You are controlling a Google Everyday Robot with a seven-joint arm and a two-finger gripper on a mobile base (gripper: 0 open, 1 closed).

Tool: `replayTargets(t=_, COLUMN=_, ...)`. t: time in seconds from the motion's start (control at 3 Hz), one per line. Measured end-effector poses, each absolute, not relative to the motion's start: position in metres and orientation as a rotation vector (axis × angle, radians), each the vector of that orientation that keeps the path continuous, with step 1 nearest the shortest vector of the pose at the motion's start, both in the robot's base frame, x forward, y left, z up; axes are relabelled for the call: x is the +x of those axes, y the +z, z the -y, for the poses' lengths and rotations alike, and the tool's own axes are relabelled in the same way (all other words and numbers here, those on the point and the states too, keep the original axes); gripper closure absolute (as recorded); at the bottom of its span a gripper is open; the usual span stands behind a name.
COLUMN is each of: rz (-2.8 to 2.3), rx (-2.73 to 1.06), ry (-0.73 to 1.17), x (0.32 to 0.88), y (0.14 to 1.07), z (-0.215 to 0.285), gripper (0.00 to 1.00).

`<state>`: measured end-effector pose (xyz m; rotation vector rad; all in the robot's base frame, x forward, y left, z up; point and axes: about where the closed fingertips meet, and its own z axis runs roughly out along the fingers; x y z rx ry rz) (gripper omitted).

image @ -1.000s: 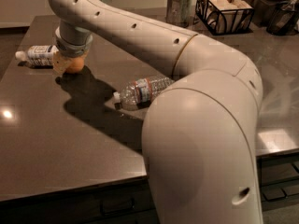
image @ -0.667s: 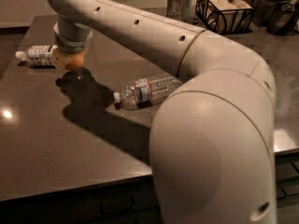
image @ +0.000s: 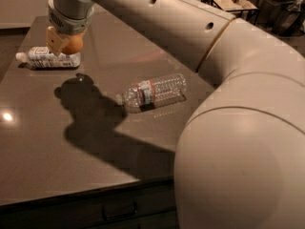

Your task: Pick orange

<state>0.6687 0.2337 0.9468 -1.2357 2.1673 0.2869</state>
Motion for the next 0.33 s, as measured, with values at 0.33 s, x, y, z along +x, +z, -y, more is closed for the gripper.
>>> replayTargets(t=0.33, rz=-2.166, rx=-1.237, ry=0.288, x=0.6684, y=0.9473, z=-0.2337, gripper=1.00)
